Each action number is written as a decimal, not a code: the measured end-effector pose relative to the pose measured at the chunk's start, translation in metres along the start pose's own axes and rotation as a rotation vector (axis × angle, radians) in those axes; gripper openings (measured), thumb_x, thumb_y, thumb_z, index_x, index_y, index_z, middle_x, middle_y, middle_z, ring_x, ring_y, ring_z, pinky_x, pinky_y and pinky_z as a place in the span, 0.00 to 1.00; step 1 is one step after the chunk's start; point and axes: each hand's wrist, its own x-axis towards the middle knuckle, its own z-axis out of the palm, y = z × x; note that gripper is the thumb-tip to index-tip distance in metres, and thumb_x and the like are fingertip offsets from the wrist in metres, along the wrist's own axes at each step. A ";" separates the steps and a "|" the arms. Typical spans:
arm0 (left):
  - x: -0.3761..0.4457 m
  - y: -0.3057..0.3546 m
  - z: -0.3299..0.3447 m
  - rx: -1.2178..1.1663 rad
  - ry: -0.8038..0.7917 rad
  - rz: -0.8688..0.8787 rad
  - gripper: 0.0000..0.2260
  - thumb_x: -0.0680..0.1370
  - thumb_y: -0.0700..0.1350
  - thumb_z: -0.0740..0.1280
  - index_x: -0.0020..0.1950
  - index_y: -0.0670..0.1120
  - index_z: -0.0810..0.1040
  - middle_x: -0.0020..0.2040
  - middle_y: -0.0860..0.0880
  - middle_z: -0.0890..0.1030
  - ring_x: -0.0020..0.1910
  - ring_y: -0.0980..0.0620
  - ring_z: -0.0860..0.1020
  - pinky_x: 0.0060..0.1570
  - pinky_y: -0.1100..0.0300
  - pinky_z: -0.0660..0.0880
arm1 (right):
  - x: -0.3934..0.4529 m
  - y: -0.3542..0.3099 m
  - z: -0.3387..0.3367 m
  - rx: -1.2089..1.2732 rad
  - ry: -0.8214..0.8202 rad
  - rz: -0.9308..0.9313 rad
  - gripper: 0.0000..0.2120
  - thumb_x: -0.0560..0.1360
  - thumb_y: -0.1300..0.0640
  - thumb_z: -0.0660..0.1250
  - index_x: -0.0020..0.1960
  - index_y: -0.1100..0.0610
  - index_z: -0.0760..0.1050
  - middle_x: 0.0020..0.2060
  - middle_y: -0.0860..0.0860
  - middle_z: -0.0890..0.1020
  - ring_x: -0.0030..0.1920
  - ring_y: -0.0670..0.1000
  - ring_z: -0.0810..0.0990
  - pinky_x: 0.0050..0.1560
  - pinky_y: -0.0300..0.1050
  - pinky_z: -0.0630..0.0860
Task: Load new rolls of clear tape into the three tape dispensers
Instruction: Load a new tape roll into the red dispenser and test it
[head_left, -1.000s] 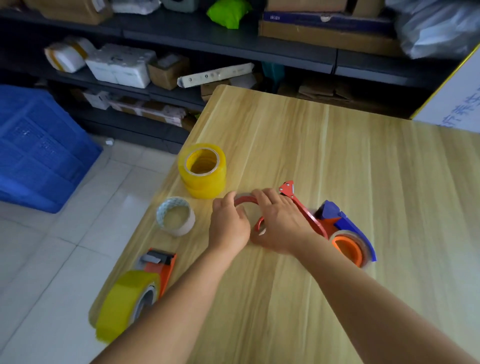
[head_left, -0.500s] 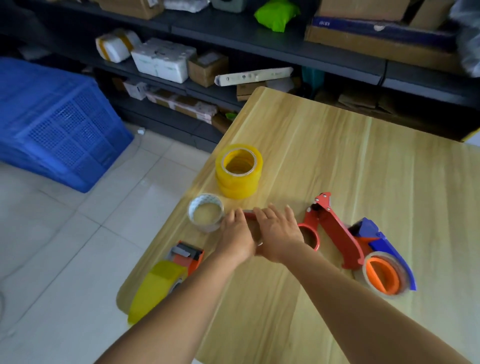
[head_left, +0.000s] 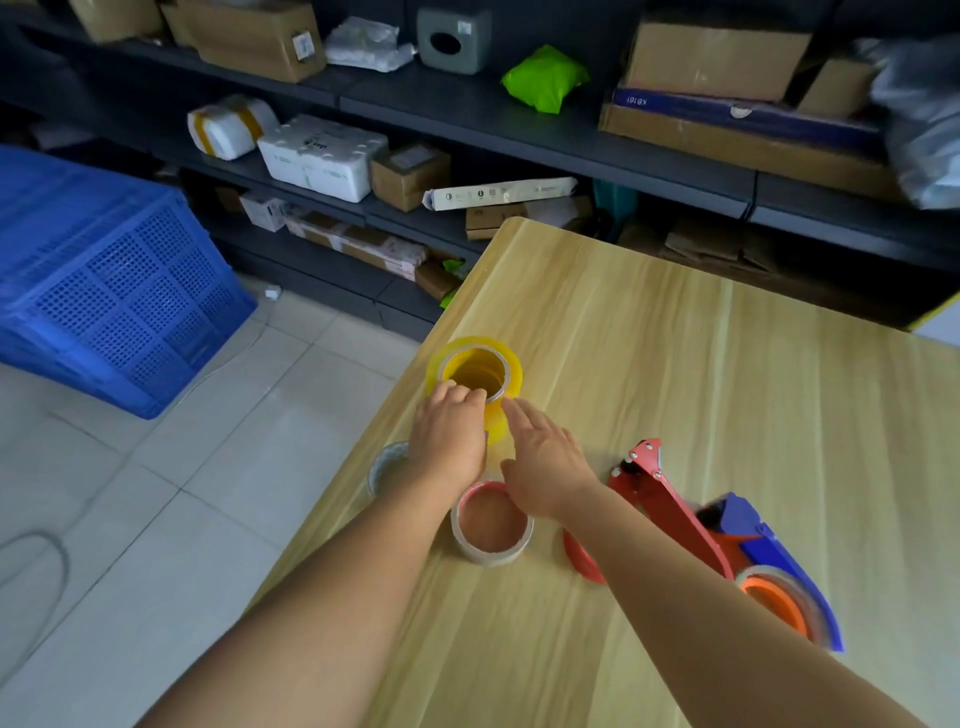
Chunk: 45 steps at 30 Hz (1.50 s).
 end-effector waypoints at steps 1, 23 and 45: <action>0.004 0.000 -0.001 0.021 0.014 0.009 0.21 0.79 0.46 0.62 0.73 0.48 0.65 0.69 0.48 0.71 0.71 0.47 0.61 0.69 0.54 0.60 | 0.002 -0.001 0.001 -0.003 -0.016 -0.007 0.36 0.75 0.59 0.61 0.78 0.55 0.47 0.78 0.51 0.51 0.77 0.51 0.51 0.73 0.48 0.52; -0.023 0.031 -0.039 -0.598 0.226 0.276 0.11 0.73 0.35 0.66 0.55 0.44 0.76 0.51 0.53 0.72 0.50 0.54 0.74 0.48 0.68 0.67 | -0.011 -0.009 -0.057 1.110 0.599 0.305 0.18 0.72 0.39 0.66 0.48 0.53 0.75 0.35 0.43 0.77 0.34 0.40 0.75 0.37 0.38 0.69; -0.042 0.084 -0.067 -1.163 -0.131 0.088 0.32 0.72 0.34 0.70 0.70 0.55 0.64 0.51 0.52 0.81 0.49 0.57 0.80 0.45 0.64 0.77 | -0.083 0.032 -0.062 1.308 0.487 0.163 0.21 0.70 0.67 0.71 0.61 0.56 0.72 0.47 0.52 0.85 0.45 0.50 0.84 0.45 0.44 0.78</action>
